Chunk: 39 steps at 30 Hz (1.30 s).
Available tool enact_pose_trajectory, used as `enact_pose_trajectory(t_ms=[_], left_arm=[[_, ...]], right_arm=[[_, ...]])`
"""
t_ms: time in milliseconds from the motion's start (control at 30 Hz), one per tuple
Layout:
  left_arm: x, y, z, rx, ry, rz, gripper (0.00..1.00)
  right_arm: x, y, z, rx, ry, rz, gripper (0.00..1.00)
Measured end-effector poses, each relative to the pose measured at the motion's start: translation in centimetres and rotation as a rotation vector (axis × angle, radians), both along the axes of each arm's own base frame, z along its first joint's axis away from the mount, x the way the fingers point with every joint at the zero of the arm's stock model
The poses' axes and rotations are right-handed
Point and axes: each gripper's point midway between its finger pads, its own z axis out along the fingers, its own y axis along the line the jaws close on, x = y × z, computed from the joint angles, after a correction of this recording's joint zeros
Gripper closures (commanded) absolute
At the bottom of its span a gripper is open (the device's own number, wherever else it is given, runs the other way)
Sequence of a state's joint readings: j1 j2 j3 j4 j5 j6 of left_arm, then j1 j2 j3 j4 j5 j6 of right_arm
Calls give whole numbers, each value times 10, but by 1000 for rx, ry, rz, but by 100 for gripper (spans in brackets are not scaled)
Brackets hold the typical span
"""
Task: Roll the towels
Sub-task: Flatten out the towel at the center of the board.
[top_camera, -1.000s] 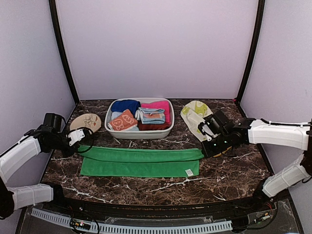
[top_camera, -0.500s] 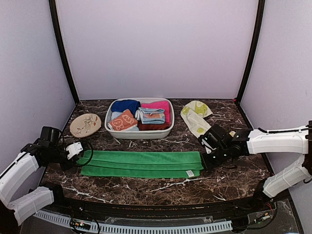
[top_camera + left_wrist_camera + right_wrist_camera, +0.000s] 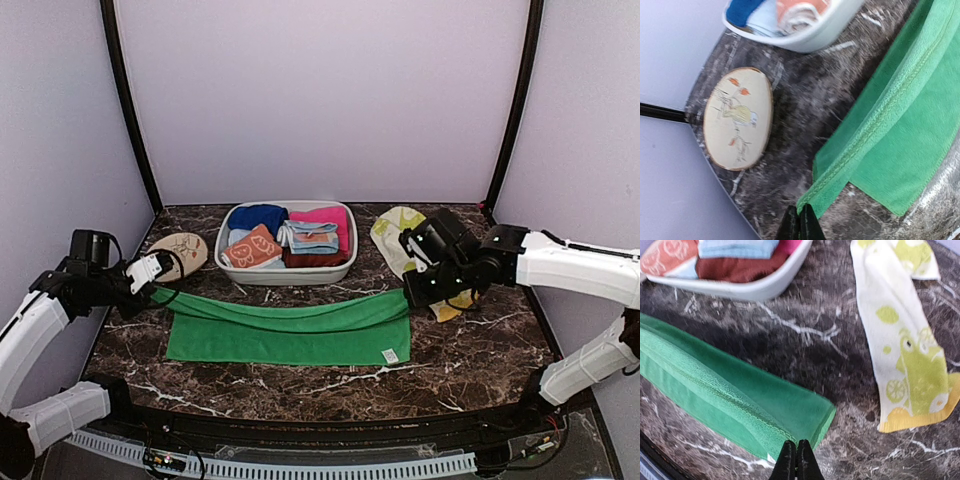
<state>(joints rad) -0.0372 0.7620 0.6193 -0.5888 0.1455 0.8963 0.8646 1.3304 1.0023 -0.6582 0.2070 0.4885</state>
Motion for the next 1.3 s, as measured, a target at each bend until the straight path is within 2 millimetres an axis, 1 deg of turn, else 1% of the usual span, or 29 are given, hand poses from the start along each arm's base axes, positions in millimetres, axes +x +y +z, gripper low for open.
enact_pose_trajectory(t_ms=[33,100,167,200,300,367,467,567,700,800,867,967,1067,1200,1300], left_arm=[[11,0,21,-7,-40,6,100],[26,-1,50,-19,-97,15,100],[32,-1,67,-26,-128,21,100],[34,-1,73,-28,-137,24,100],[31,1,80,-20,-144,34,100],[25,4,85,-10,-144,41,100],[13,6,101,1,-159,42,100],[-3,6,134,2,-213,33,100],[-27,5,179,-2,-295,26,100],[-50,4,204,-10,-339,17,100],[-64,3,216,-18,-358,8,100],[-82,1,225,-27,-366,-2,100],[-87,1,223,-27,-350,-3,100],[-84,2,213,-23,-314,2,100],[-70,5,195,-11,-275,16,100]], right_arm=[[8,5,17,22,-33,-1,100],[17,10,42,49,-80,-2,100],[21,13,60,63,-104,1,100],[21,12,65,66,-109,3,100],[16,6,68,55,-97,3,100],[10,0,71,47,-89,3,100],[-2,-13,85,59,-90,-1,100],[-14,-24,111,106,-114,-8,100],[-34,-32,151,206,-152,0,100],[-51,-38,172,275,-163,13,100],[-59,-44,182,312,-164,13,100],[-68,-48,188,341,-155,17,100],[-68,-47,188,343,-145,16,100],[-60,-38,175,300,-117,13,100],[-48,-26,152,226,-87,22,100]])
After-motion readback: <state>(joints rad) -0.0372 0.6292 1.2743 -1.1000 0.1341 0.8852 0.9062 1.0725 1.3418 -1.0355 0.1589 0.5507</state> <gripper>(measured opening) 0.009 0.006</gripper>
